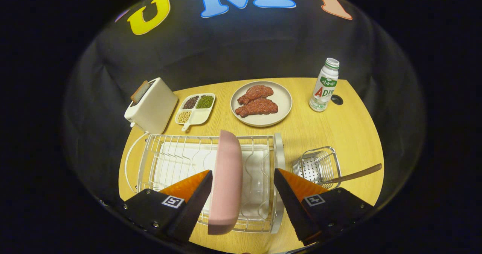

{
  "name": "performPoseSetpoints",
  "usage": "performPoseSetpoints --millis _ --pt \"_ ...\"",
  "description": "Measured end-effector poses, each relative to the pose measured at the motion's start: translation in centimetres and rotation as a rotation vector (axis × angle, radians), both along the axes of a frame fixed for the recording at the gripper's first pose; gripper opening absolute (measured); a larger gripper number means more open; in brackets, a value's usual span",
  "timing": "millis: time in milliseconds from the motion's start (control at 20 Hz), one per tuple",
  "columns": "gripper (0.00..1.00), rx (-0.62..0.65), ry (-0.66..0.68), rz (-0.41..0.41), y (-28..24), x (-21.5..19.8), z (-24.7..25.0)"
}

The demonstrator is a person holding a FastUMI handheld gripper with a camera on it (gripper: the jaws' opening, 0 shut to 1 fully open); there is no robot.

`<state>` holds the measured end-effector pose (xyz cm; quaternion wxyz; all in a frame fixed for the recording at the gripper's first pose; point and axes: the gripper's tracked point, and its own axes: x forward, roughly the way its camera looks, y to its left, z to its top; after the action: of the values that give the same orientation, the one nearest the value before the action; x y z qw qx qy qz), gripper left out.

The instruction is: Take the plate from the dish rack, then take the spoon from the basket and place it into the plate.

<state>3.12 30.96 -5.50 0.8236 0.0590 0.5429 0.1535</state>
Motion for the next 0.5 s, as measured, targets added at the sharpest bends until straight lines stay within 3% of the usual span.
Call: performPoseSetpoints --millis 150,450,500 --pt "0.99 0.044 0.094 0.014 1.2 -0.3 -1.1" --pt "0.99 0.014 0.200 0.047 2.1 -1.6 -2.4" --pt "0.85 -0.002 0.213 0.048 1.9 -1.8 -2.7"
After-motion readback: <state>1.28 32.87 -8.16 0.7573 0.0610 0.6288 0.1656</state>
